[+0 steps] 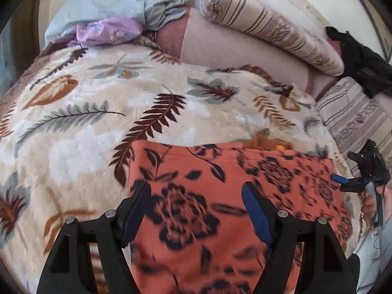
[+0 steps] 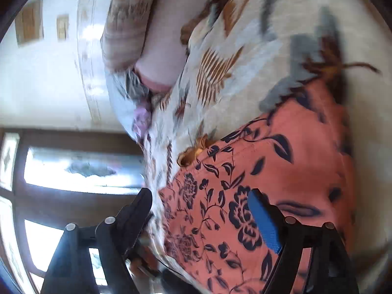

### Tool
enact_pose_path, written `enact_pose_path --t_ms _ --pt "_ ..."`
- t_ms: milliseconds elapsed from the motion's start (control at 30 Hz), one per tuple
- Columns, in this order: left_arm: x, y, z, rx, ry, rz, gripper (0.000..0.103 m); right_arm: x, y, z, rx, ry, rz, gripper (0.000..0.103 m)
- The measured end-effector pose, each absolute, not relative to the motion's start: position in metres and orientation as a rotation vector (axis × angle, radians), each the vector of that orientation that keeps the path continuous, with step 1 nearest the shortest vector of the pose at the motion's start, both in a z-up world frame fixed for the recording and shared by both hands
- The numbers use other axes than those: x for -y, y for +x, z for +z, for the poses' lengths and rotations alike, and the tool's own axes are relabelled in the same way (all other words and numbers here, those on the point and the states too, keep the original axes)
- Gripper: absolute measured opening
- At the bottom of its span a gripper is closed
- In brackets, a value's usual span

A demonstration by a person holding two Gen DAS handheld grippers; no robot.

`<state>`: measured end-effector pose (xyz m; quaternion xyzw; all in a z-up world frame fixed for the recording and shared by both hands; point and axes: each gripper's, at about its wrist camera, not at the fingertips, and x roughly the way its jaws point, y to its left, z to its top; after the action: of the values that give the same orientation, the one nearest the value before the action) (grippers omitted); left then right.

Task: Fold small clothes

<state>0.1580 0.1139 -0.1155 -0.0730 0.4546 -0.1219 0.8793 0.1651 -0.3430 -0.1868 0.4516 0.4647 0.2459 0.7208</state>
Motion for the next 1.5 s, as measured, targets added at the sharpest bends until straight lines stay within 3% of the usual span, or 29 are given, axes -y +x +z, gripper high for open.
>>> enact_pose_path --t_ms 67,100,133,200,267,333,433,533,667,833,900,933,967,1100,1167,1233,1267,1333,1400,1433,1467,1500 --pt "-0.121 0.19 -0.151 -1.068 -0.116 -0.135 0.073 0.355 0.183 -0.203 -1.023 0.932 0.427 0.08" --pt "-0.132 0.203 -0.166 -1.112 -0.14 -0.089 0.073 0.378 0.185 -0.216 -0.982 1.034 0.336 0.061" --pt "-0.14 0.207 -0.164 -1.072 -0.188 -0.093 0.074 0.399 0.18 -0.222 -0.934 1.136 0.233 0.051" --pt "-0.143 0.21 -0.152 -1.06 -0.182 -0.022 0.074 0.417 0.162 -0.204 -0.848 1.105 0.114 0.057" --pt "-0.146 0.204 -0.138 -1.021 -0.177 0.025 0.074 0.414 0.139 -0.181 -0.858 1.009 0.105 0.077" --pt "-0.152 0.185 -0.122 -0.968 -0.233 0.036 0.073 0.399 0.115 -0.165 -0.856 0.989 0.181 0.078" --pt "-0.147 0.143 -0.101 -0.906 -0.287 -0.025 0.075 0.385 0.039 -0.143 -0.816 0.962 0.206 0.09" --pt "-0.126 0.098 -0.093 -0.864 -0.303 -0.091 0.083 0.359 -0.036 -0.148 -0.821 1.027 0.21 0.09" --pt "-0.083 0.059 -0.105 -0.881 -0.274 -0.18 0.084 0.332 -0.096 -0.191 -0.841 1.19 0.148 0.091" --pt "-0.045 0.04 -0.122 -0.916 -0.225 -0.223 0.084 0.339 -0.064 -0.222 -0.729 1.326 0.06 0.091" --pt "-0.037 0.044 -0.132 -0.942 -0.186 -0.204 0.084 0.343 -0.057 -0.235 -0.739 1.399 0.009 0.084" --pt "-0.034 0.047 -0.139 -0.972 -0.167 -0.198 0.084 0.342 -0.051 -0.234 -0.751 1.379 -0.012 0.051" --pt "-0.033 0.05 -0.142 -0.988 -0.139 -0.191 0.084 0.341 -0.043 -0.228 -0.792 1.314 0.0 0.009" --pt "-0.031 0.04 -0.118 -0.899 -0.114 -0.211 0.083 0.331 -0.051 -0.175 -0.74 1.065 -0.017 0.009" --pt "-0.031 0.039 -0.117 -0.875 -0.092 -0.186 0.083 0.324 -0.046 -0.183 -0.777 1.013 -0.031 0.016" --pt "-0.027 0.052 -0.149 -1.006 -0.059 -0.166 0.083 0.324 -0.036 -0.231 -0.916 1.059 -0.04 0.028" --pt "-0.02 0.055 -0.162 -1.021 0.02 -0.166 0.084 0.334 -0.047 -0.236 -0.829 1.138 -0.001 0.028" --pt "-0.008 0.047 -0.158 -0.947 0.148 -0.173 0.086 0.343 -0.055 -0.227 -0.859 1.161 0.011 0.029" --pt "-0.012 0.05 -0.157 -0.958 0.108 -0.179 0.086 0.353 -0.062 -0.209 -0.849 1.13 0.007 0.041" --pt "-0.014 0.051 -0.158 -0.958 0.093 -0.184 0.087 0.358 -0.062 -0.2 -0.829 1.117 0.016 0.067" --pt "-0.015 0.05 -0.158 -0.952 0.093 -0.187 0.087 0.364 -0.061 -0.189 -0.806 1.099 0.009 0.086" --pt "-0.014 0.048 -0.159 -0.943 0.101 -0.187 0.087 0.368 -0.056 -0.181 -0.781 1.08 -0.005 0.089"
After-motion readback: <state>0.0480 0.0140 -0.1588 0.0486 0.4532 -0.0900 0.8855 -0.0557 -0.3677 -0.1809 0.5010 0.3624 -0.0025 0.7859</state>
